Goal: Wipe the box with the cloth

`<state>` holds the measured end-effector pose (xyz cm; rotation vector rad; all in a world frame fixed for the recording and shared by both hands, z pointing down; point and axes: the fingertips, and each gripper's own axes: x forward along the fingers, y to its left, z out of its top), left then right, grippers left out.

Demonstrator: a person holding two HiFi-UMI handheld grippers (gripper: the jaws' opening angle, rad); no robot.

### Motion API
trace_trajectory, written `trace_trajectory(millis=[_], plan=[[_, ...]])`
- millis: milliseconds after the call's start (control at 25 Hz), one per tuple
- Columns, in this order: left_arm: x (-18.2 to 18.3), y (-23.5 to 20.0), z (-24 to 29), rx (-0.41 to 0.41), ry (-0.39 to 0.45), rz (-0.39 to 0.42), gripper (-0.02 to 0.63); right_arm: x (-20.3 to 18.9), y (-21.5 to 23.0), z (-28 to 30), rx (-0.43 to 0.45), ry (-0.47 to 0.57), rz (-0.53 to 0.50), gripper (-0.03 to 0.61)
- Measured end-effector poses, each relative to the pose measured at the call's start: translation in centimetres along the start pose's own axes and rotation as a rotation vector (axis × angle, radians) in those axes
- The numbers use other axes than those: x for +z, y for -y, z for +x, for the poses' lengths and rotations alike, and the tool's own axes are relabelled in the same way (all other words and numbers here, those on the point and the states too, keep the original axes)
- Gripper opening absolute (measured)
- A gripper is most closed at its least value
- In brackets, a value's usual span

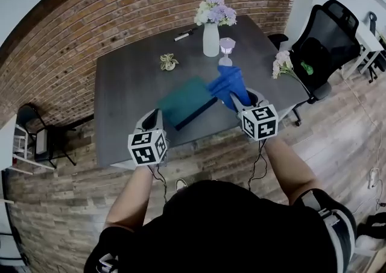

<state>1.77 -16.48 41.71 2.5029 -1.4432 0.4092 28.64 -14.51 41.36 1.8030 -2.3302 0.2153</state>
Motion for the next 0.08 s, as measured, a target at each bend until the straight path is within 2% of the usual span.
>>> trace_trajectory(millis=[80], plan=[[-1.00,0.49,-0.20,0.020,-0.016,-0.005,0.008,-0.77,0.30,-0.22,0.013,-0.004,0.010,0.123]])
